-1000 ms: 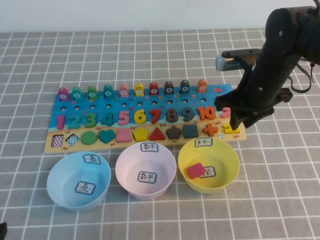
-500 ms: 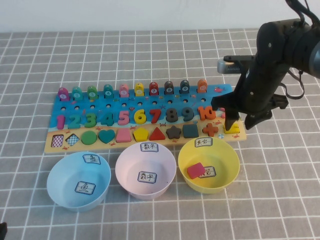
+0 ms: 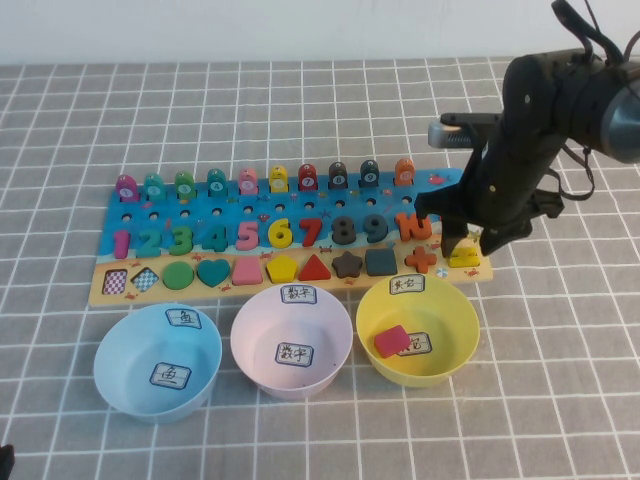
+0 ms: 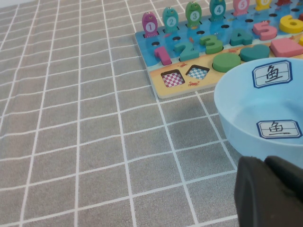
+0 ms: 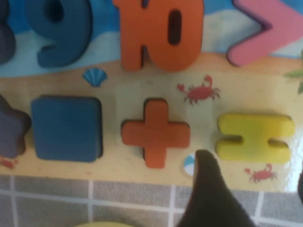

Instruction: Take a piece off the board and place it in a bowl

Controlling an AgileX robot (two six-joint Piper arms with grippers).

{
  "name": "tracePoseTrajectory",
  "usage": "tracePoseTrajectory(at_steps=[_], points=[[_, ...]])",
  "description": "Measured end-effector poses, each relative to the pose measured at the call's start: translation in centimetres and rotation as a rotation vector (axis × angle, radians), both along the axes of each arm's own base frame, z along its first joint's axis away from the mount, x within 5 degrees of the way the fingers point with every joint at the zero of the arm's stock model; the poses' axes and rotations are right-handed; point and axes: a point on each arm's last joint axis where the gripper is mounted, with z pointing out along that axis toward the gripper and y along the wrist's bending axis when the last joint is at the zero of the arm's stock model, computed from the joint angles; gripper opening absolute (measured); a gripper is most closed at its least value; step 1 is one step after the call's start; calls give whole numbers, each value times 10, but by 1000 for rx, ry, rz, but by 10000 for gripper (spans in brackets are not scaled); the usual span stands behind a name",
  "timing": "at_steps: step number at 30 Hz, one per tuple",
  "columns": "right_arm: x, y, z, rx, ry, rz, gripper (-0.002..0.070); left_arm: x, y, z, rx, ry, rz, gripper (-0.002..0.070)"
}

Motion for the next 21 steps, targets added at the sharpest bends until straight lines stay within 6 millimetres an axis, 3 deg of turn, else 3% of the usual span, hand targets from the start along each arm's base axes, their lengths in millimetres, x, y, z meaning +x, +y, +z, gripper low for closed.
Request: tracePoseTrajectory(at_steps=[21], points=[[8,3,-12,-15,30,-8,354,0,0,0,0,0,0,-4]])
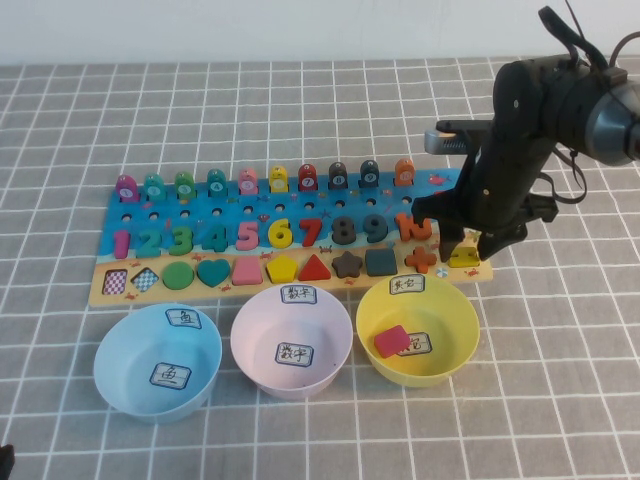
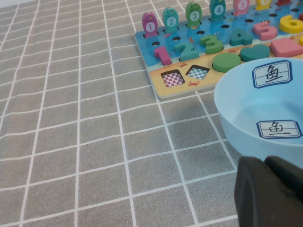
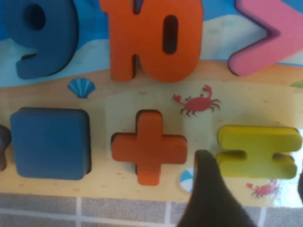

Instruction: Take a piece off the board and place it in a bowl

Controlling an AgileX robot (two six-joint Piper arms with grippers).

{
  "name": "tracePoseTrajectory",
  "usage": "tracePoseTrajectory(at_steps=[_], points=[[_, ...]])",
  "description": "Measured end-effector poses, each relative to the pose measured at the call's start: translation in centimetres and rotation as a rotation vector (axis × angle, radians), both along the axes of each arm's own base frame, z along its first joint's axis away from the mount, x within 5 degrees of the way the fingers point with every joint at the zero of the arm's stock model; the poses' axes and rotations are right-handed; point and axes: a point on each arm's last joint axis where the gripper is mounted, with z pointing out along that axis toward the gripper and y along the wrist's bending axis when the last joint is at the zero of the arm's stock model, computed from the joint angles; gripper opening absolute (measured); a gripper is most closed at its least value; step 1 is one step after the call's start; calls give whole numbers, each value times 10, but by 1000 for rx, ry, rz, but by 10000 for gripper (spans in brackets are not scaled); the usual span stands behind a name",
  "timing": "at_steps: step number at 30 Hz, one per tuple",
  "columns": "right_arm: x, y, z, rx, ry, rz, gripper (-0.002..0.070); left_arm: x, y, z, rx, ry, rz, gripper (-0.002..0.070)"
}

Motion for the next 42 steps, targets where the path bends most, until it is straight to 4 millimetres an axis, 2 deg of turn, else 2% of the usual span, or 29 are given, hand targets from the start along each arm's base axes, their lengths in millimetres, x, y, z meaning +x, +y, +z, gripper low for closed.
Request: tracePoseTrajectory(at_steps=[19,24,42], points=[[1,-1,0,-17,-6,4,354,0,0,0,0,0,0,-4],[2,-1,-9,-25,12,4,354,0,0,0,0,0,0,-4],[4,0,-9,-23,-23,48,354,0,0,0,0,0,0,-4]])
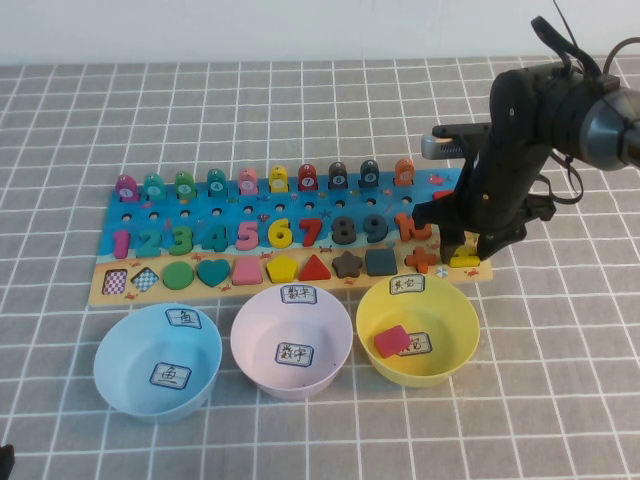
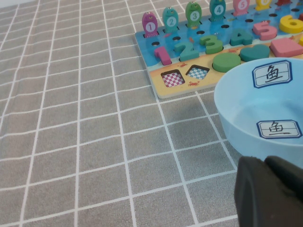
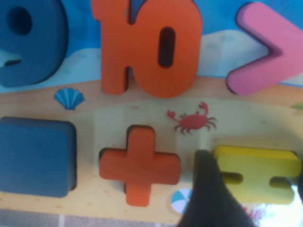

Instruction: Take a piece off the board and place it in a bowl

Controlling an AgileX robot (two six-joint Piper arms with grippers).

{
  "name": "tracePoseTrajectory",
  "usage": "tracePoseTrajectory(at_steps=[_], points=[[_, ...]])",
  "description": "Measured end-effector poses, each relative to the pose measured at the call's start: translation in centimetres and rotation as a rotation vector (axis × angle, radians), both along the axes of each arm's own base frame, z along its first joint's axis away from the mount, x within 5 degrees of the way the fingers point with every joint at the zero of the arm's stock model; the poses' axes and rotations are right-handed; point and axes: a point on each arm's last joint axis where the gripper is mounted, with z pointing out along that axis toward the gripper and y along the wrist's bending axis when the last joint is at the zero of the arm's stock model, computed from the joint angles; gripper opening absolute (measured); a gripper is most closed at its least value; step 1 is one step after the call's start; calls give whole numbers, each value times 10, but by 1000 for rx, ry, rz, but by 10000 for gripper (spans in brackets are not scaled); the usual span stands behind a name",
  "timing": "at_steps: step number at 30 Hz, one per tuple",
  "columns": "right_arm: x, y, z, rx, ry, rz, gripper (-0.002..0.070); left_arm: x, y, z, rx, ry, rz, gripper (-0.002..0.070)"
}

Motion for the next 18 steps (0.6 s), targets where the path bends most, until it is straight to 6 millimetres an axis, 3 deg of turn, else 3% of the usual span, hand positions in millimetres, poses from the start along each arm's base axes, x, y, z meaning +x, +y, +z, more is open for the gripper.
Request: tracePoseTrajectory(at_steps=[18], points=[[-1,3,0,-20,-12,43,338,0,0,0,0,0,0,-4]])
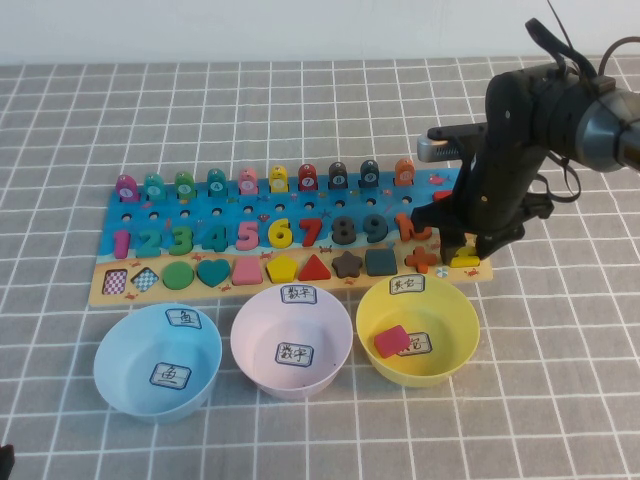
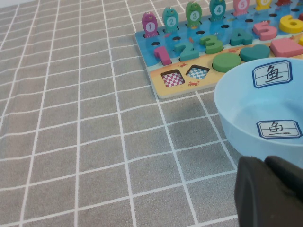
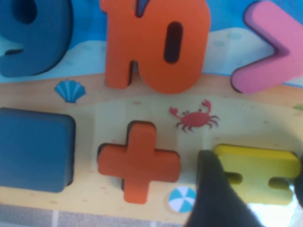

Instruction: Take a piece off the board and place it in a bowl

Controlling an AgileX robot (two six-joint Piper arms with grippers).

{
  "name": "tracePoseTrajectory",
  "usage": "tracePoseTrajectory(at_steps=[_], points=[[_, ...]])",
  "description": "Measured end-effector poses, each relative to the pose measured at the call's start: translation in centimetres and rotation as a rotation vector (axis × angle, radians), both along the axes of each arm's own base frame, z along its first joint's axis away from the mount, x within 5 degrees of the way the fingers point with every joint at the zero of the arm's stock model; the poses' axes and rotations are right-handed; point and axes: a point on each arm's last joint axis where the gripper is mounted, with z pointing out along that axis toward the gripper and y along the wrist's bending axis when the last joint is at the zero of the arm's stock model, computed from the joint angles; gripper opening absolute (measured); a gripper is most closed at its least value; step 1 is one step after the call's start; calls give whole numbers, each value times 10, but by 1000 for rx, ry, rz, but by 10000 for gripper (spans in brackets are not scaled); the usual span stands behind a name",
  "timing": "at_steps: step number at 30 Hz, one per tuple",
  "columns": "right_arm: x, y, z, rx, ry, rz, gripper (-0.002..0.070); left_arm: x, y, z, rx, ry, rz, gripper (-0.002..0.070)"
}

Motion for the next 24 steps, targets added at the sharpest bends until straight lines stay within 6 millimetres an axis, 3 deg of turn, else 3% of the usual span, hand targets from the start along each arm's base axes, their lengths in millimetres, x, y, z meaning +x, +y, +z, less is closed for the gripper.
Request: tracePoseTrajectory(at_steps=[4,15,24], points=[[0,0,0,-6,-2,2,291,0,0,0,0,0,0,-4],[0,-1,1,-5,-4,2,291,0,0,0,0,0,0,-4],[-1,-1,19,-5,-13,5,291,0,0,0,0,0,0,-4]])
